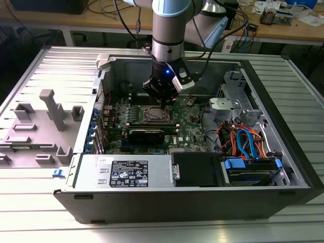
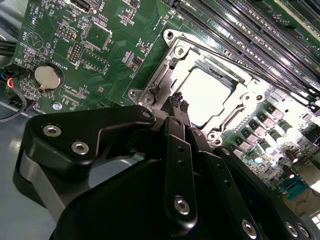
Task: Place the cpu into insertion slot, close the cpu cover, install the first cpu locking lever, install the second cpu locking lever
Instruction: 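Install the second cpu locking lever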
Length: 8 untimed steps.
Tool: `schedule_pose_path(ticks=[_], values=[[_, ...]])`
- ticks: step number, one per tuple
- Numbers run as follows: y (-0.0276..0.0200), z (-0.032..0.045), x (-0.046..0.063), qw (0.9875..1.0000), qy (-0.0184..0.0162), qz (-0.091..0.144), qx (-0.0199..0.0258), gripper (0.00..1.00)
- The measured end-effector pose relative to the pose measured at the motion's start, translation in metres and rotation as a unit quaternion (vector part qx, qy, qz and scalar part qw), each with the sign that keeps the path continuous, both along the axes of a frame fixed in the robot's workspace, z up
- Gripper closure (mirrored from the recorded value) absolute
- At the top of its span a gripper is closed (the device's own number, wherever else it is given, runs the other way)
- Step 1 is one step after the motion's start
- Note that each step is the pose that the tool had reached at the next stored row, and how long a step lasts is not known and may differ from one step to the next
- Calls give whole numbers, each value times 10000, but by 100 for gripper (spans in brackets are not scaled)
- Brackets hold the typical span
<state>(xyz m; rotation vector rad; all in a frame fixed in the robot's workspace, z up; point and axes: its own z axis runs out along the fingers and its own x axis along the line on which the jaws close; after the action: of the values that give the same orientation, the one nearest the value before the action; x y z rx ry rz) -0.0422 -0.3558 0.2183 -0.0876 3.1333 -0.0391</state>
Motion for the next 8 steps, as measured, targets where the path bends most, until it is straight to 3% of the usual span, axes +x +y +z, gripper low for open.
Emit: schedule_pose_path(ticks=[6, 8], values=[[0, 95, 3, 10000, 22, 0, -8, 89], [0, 115, 4, 10000, 65, 1, -9, 89]])
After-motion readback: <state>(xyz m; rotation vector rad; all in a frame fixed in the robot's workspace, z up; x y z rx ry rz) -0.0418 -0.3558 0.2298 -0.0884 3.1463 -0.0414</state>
